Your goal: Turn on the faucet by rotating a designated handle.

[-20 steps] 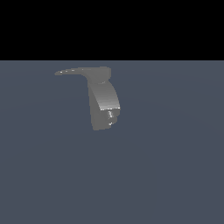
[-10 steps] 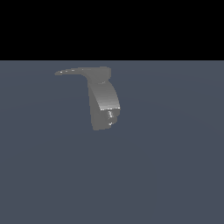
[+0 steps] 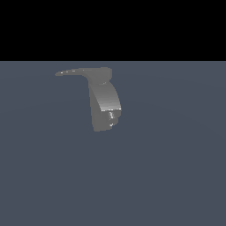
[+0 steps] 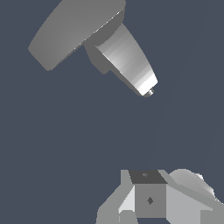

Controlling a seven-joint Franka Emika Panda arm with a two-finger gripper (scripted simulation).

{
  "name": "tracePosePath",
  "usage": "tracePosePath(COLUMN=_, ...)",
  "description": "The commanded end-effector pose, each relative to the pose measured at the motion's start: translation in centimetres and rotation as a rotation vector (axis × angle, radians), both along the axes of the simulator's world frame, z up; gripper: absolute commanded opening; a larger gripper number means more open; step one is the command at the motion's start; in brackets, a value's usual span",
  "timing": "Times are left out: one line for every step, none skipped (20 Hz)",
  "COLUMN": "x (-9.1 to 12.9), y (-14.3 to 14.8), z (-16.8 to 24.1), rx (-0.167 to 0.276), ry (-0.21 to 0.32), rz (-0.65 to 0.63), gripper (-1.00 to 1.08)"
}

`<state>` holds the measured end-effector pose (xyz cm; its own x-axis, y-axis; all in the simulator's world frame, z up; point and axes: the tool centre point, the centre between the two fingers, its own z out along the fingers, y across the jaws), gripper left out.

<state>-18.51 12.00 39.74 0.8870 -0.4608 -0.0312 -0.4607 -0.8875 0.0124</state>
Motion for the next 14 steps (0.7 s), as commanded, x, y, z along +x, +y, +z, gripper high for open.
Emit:
tracePosePath(x=1.1, y=1.0, z=-0.8, rx=0.001, ry=-0.001, rz=-0.050, gripper=-1.00)
tracePosePath(x=1.5, y=1.4, z=-1.1, rx=0.001, ry=-0.002, rz=-0.069, gripper=-1.00)
tracePosePath(x=2.0, y=1.8, z=-1.4, rx=0.001, ry=-0.003, rz=-0.088, gripper=-1.00)
tracePosePath(x=2.5, y=2.2, z=-1.8, rx=0.001, ry=-0.003, rz=-0.107, gripper=-1.00)
tracePosePath(x=2.9, y=2.5, z=-2.1, rx=0.002, ry=-0.004, rz=-0.126, gripper=-1.00)
tracePosePath(x=3.4, y=2.9, z=-2.4, rx=0.002, ry=-0.004, rz=-0.144, gripper=-1.00)
tracePosePath(x=3.9, y=3.2, z=-2.7, rx=0.002, ry=-0.005, rz=-0.163, gripper=-1.00)
tracePosePath(x=4.4, y=3.5, z=-3.0, rx=0.002, ry=-0.005, rz=-0.182, gripper=-1.00)
tracePosePath(x=4.9, y=3.8, z=-3.3, rx=0.002, ry=-0.006, rz=-0.200, gripper=-1.00)
tracePosePath(x=5.4, y=4.1, z=-3.6, rx=0.002, ry=-0.006, rz=-0.219, gripper=-1.00)
tracePosePath(x=5.9, y=4.4, z=-3.9, rx=0.002, ry=-0.007, rz=-0.237, gripper=-1.00)
tracePosePath(x=6.4, y=4.7, z=-4.2, rx=0.002, ry=-0.007, rz=-0.255, gripper=-1.00)
tracePosePath(x=6.9, y=4.9, z=-4.4, rx=0.002, ry=-0.008, rz=-0.273, gripper=-1.00)
tracePosePath(x=7.4, y=5.2, z=-4.7, rx=0.002, ry=-0.008, rz=-0.291, gripper=-1.00)
